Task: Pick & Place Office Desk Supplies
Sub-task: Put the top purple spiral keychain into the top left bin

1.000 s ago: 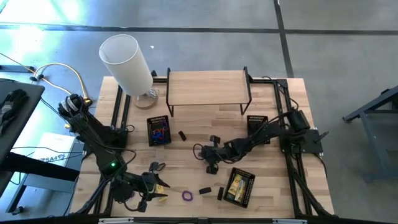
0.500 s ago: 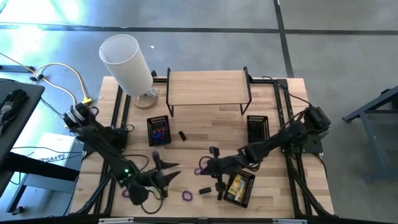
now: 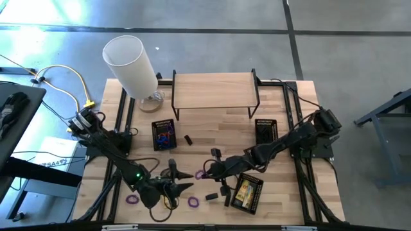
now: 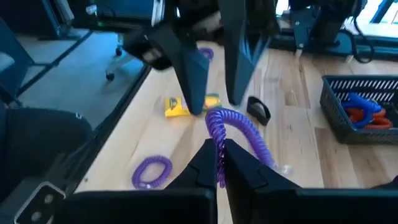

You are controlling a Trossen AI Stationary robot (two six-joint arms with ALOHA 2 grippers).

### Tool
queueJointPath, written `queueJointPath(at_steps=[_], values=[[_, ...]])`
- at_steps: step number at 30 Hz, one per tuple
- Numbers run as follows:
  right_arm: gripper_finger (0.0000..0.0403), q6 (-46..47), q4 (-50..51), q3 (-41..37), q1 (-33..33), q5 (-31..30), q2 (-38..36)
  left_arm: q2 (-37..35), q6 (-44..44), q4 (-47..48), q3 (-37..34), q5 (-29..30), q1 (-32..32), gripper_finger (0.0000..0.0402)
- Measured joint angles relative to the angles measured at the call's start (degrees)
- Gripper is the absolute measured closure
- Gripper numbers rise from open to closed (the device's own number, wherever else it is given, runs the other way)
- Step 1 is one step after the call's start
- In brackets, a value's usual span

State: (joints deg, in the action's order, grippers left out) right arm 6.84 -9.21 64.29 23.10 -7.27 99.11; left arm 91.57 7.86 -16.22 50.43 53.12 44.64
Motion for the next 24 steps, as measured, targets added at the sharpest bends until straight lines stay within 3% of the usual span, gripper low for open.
queueJointPath(at_steps=[11, 24], values=[[0.04, -2.74, -0.2, 0.0, -0.36, 1.42, 0.0, -0.02, 4.78, -4.03, 0.0, -0.34, -2.59, 0.0257], [0.04, -5.42, -0.52, 0.0, 0.48, 1.27, 0.0, -0.02, 5.27, -3.98, 0.0, -10.88, -5.92, 0.0257]])
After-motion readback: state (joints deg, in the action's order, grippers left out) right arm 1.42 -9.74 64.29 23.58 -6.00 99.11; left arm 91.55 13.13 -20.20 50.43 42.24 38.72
